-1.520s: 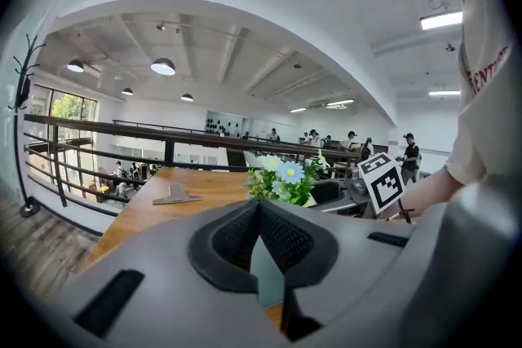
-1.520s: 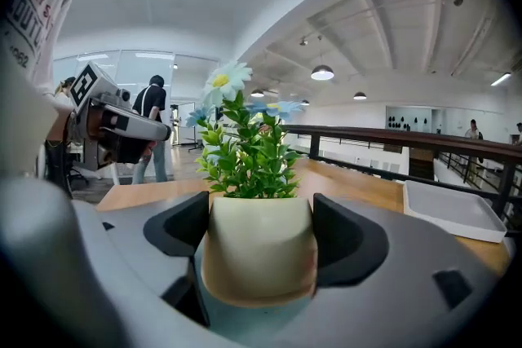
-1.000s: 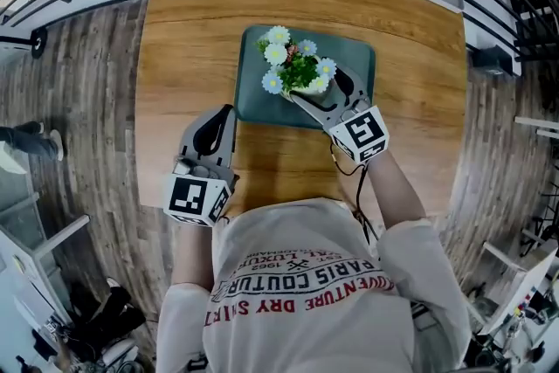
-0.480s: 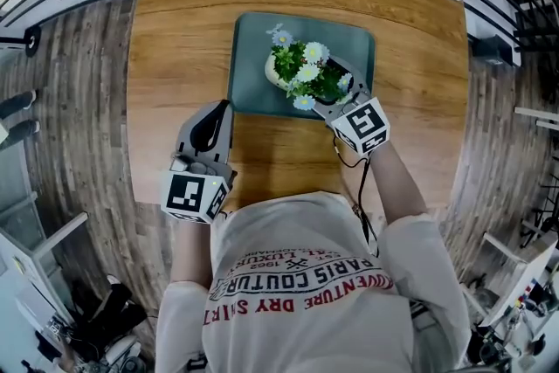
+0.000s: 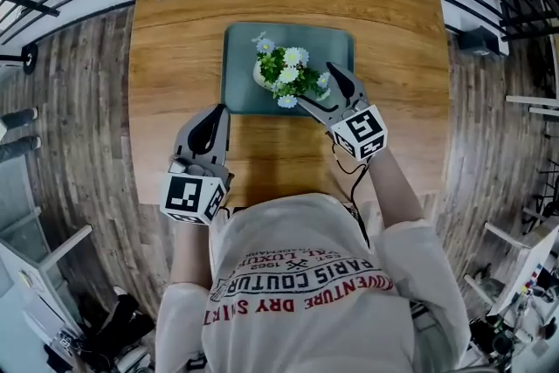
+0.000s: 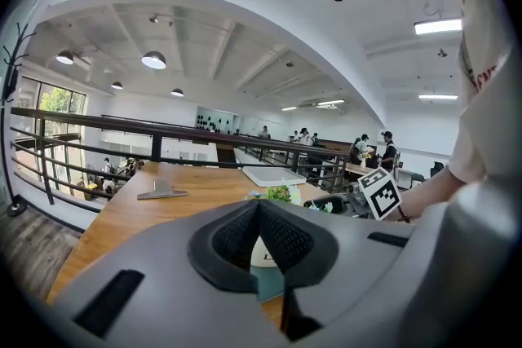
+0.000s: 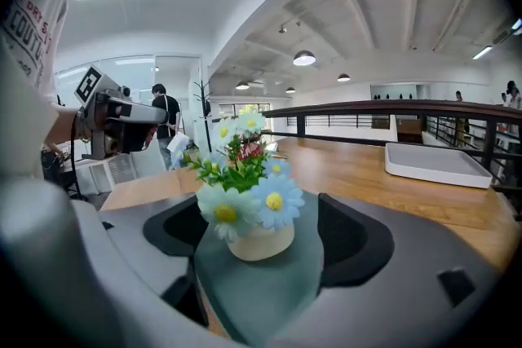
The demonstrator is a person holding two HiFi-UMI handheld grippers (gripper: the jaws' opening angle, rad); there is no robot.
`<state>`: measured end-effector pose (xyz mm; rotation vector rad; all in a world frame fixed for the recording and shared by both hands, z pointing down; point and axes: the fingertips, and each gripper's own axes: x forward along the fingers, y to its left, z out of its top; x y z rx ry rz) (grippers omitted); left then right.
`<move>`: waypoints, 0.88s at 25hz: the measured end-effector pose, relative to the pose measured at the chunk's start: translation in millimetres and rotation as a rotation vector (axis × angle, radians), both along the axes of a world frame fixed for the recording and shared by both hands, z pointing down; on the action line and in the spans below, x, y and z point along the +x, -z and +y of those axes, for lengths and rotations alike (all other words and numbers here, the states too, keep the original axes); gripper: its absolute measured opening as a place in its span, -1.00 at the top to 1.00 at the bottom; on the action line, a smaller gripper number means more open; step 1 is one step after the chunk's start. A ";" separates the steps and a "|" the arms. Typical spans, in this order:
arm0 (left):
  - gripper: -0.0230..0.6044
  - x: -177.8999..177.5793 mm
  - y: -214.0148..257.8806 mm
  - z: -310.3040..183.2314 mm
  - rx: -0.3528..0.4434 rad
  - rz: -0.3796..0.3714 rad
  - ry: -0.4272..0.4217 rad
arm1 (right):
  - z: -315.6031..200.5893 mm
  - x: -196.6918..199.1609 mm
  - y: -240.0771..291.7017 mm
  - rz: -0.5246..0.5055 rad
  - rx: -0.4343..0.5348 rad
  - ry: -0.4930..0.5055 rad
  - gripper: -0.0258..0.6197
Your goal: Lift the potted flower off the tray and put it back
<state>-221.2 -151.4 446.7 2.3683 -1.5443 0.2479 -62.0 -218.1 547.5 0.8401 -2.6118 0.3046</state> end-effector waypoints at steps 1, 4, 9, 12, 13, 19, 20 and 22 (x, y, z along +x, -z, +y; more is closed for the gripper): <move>0.89 1.2 5.1 -0.4 0.005 0.000 -0.004 | 1.1 5.2 7.9 0.002 0.002 -0.013 -0.36; 0.89 5.7 22.7 -1.6 0.023 0.001 -0.012 | 5.6 16.9 35.0 -0.009 0.013 -0.033 -0.36; 0.89 13.4 55.2 -1.0 0.067 0.002 -0.026 | 7.5 30.3 101.8 -0.107 0.082 -0.132 0.14; 0.89 15.7 70.5 -6.0 0.103 -0.005 -0.034 | -0.6 42.0 138.2 -0.145 0.148 -0.225 0.51; 0.89 16.2 74.7 -6.2 0.110 -0.005 -0.035 | -0.8 45.0 147.7 -0.146 0.166 -0.245 0.65; 0.89 17.4 102.6 -9.6 0.166 -0.012 -0.036 | 1.0 65.2 193.2 -0.164 0.233 -0.333 0.79; 0.89 17.7 106.3 -11.0 0.172 -0.011 -0.036 | 1.6 68.5 198.5 -0.163 0.245 -0.346 0.80; 0.89 18.2 112.5 -14.6 0.184 -0.010 -0.037 | 2.7 74.2 207.4 -0.165 0.267 -0.368 0.81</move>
